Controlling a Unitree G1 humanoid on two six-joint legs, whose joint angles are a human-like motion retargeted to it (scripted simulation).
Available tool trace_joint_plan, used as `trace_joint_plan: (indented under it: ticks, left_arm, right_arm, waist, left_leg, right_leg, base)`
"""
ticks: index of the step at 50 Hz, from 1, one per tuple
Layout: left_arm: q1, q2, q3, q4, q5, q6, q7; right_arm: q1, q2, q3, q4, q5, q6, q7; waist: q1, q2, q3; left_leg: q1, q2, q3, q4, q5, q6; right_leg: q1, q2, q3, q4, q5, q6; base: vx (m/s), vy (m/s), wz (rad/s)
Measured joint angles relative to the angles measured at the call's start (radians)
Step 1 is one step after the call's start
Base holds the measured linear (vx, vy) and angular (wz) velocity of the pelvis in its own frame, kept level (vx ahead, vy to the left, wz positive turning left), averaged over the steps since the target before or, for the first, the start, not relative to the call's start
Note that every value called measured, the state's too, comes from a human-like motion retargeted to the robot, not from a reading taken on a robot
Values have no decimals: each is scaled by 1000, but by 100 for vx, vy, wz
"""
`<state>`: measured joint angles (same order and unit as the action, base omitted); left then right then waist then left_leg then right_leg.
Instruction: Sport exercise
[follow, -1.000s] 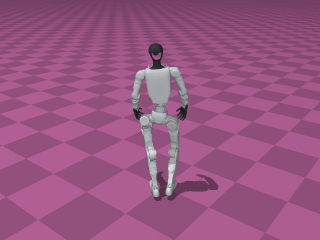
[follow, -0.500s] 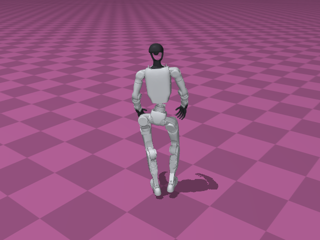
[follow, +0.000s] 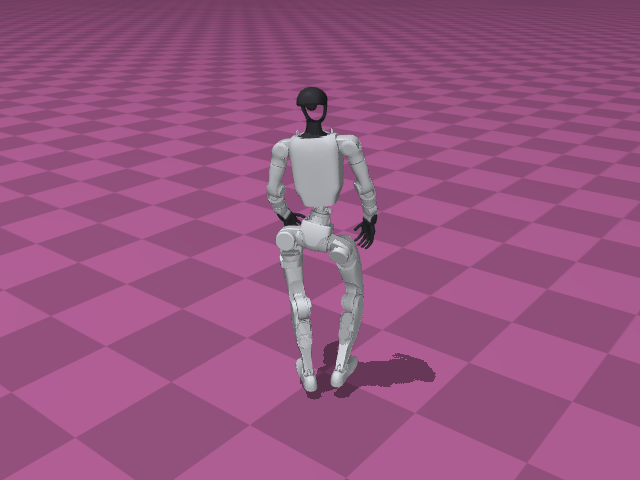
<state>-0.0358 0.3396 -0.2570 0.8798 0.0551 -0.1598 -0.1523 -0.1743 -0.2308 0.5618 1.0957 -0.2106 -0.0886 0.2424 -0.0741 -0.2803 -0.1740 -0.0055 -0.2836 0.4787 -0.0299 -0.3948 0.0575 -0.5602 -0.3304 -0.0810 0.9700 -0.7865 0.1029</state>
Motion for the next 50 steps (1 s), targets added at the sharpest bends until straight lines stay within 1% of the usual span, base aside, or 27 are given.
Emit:
trace_joint_plan:
  ticks: [2, 3, 6, 7, 8, 10, 12, 13, 15, 17, 18, 19, 20, 22, 25, 28, 30, 32, 35, 39, 40, 42, 44, 45, 47, 48, 50]
  left_arm:
    - [11, -4, 6, 12, -2, 5, -11]
    - [11, 0, 12, 20, -5, 9, -21]
    - [41, -15, 25, 43, -12, 20, -28]
    - [49, -16, 31, 53, -15, 24, -31]
    - [51, -12, 41, 65, -21, 28, -36]
    - [73, -21, 54, 85, -28, 37, -36]
    - [79, -13, 69, 103, -39, 45, -34]
    - [91, -16, 73, 111, -42, 48, -33]
    - [107, -9, 83, 121, -48, 52, -29]
    - [114, 1, 92, 128, -52, 54, -25]
    - [113, 5, 96, 130, -55, 55, -24]
    - [115, 6, 99, 132, -58, 55, -22]
    - [118, 6, 101, 133, -61, 55, -20]
    - [126, 8, 107, 137, -65, 54, -13]
    - [142, 12, 115, 144, -67, 54, 2]
    - [146, 13, 120, 149, -65, 55, 18]
    - [154, 8, 120, 152, -66, 55, 26]
    - [146, 9, 130, 157, -70, 56, 34]
    - [155, -3, 133, 161, -76, 57, 44]
    - [160, -14, 144, 165, -97, 57, 54]
    - [161, -17, 147, 165, -104, 56, 56]
    - [160, -24, 151, 162, -120, 53, 57]
    - [155, -27, 152, 150, -133, 48, 57]
    - [152, -27, 152, 142, -137, 45, 58]
    - [138, -24, 144, 115, -138, 38, 64]
    - [128, -20, 137, 99, -135, 34, 69]
    - [102, -9, 118, 65, -125, 29, 82]
  right_arm:
    - [3, 3, -3, 4, -7, 2, 10]
    - [-3, 5, -8, 5, -13, 3, 19]
    - [2, 5, -10, 7, -24, 4, 25]
    - [0, 6, -12, 7, -29, 5, 29]
    - [-9, 7, -16, 7, -37, 7, 37]
    - [-8, 5, -12, 8, -49, 8, 41]
    - [-24, 6, -13, 9, -66, 11, 51]
    - [-23, 4, -5, 11, -72, 11, 52]
    - [-33, 3, 7, 12, -89, 13, 53]
    - [-51, 3, 16, 17, -107, 15, 54]
    - [-67, 0, 18, 22, -116, 15, 55]
    - [-78, -4, 23, 26, -124, 13, 54]
    - [-87, -8, 30, 29, -131, 11, 53]
    - [-106, -15, 44, 33, -145, 4, 50]
    - [-137, -21, 62, 32, -160, -8, 46]
    - [-171, -29, 74, 19, -170, -16, 40]
    - [-179, -32, 79, 12, -173, -19, 33]
    - [-210, -38, 81, 2, -169, -20, 32]
    - [-220, -43, 81, -5, -166, -21, 22]
    - [-222, -52, 66, -9, -141, -18, 8]
    - [-219, -55, 60, -9, -132, -17, 4]
    - [-204, -64, 43, -10, -110, -15, -2]
    - [-184, -74, 26, -16, -85, -14, -6]
    - [-172, -79, 17, -20, -72, -14, -7]
    - [-149, -89, 1, -31, -46, -13, -10]
    - [-140, -93, -5, -37, -34, -13, -12]
    - [-124, -98, -13, -48, -15, -14, -16]
  waist:
    - [7, -4, -1]
    - [18, 19, -2]
    - [32, 0, 6]
    - [39, -1, 7]
    - [51, 14, 6]
    - [68, -3, 19]
    - [85, 1, 40]
    - [94, -9, 52]
    - [122, -1, 73]
    - [158, 45, 70]
    - [181, 83, 51]
    - [199, 106, 33]
    - [216, 120, 16]
    - [236, 127, -14]
    - [253, 125, -49]
    - [244, 112, -85]
    - [237, 106, -97]
    - [229, 102, -136]
    - [213, 84, -167]
    - [189, 49, -215]
    - [181, 37, -224]
    - [154, 3, -229]
    - [124, -35, -221]
    - [108, -51, -213]
    - [69, -79, -185]
    - [49, -91, -169]
    - [12, -108, -140]
  left_leg:
    - [9, 3, 2, 1, -4, 6]
    - [9, 33, 0, 9, -24, 12]
    - [31, 25, 8, 4, -8, 15]
    - [34, 27, 8, 5, -11, 22]
    - [30, 48, 6, 12, -25, 34]
    - [24, 48, 17, 61, -23, 43]
    - [-121, 139, 47, 435, -196, 77]
    - [-150, 156, 58, 532, -221, 88]
    - [-262, 226, 48, 789, -317, 114]
    - [-391, 328, 24, 980, -386, 120]
    - [-471, 390, 3, 1045, -408, 118]
    - [-531, 425, -8, 1070, -419, 114]
    - [-582, 446, -13, 1076, -423, 110]
    - [-651, 447, -2, 1013, -411, 98]
    - [-710, 417, 25, 848, -371, 70]
    - [-720, 340, 53, 578, -269, 36]
    - [-750, 333, 68, 528, -230, -1]
    - [-681, 250, 66, 195, -75, -11]
    - [-681, 219, 75, 114, 21, -37]
    - [-630, 149, 68, 16, 156, -25]
    - [-613, 125, 65, 3, 183, -18]
    - [-567, 60, 51, -1, 208, 1]
    - [-505, -15, 31, -6, 203, 27]
    - [-470, -52, 20, -9, 197, 43]
    - [-395, -129, -13, -16, 185, 65]
    - [-357, -162, -31, -20, 179, 72]
    - [-283, -213, -67, -28, 163, 77]
  right_leg:
    - [13, 8, 0, -11, -2, 1]
    - [43, 49, -21, -59, 9, -8]
    - [46, 35, -6, -37, -3, -3]
    - [52, 41, -5, -45, -4, -5]
    - [73, 73, -19, -87, 5, -14]
    - [77, 55, -7, -72, -4, -13]
    - [111, 67, -31, -108, -3, -18]
    - [110, 51, -29, -86, -13, -15]
    - [115, 65, -44, -69, -26, -16]
    - [112, 129, -82, -82, -25, -26]
    - [108, 186, -109, -123, -9, -37]
    - [104, 219, -126, -153, 1, -42]
    - [99, 241, -139, -177, 8, -45]
    - [92, 253, -156, -215, 15, -45]
    - [95, 250, -177, -259, 17, -46]
    - [95, 222, -198, -282, 16, -50]
    - [87, 190, -208, -234, -5, -51]
    - [80, 198, -210, -271, 2, -63]
    - [62, 151, -205, -198, -30, -67]
    - [49, 84, -181, -94, -45, -64]
    - [50, 58, -172, -56, -43, -59]
    - [58, -26, -154, 59, -16, -39]
    - [68, -145, -143, 212, 72, -20]
    - [69, -207, -132, 292, 131, -16]
    - [50, -302, -77, 436, 201, -18]
    - [36, -340, -48, 493, 208, -25]
    - [3, -392, -2, 565, 174, -43]
  base:
    - [9, -6, -26]
    - [13, -5, -36]
    - [7, -9, -21]
    - [13, -6, -25]
    - [14, -7, -26]
    - [10, -9, -9]
    - [8, -7, 17]
    - [5, -10, 13]
    - [5, -9, 2]
    - [9, -8, -15]
    - [13, -7, -24]
    - [15, -6, -21]
    - [17, -4, -4]
    - [20, -1, 12]
    - [23, 4, 24]
    - [23, 5, 43]
    - [21, 3, 40]
    - [30, 7, 20]
    - [32, 5, 28]
    - [41, 9, 18]
    - [46, 9, 40]
    - [47, 9, 51]
    - [47, 11, 53]
    - [43, 13, 65]
    - [40, 13, 73]
    - [39, 10, 66]
    - [38, 7, 54]
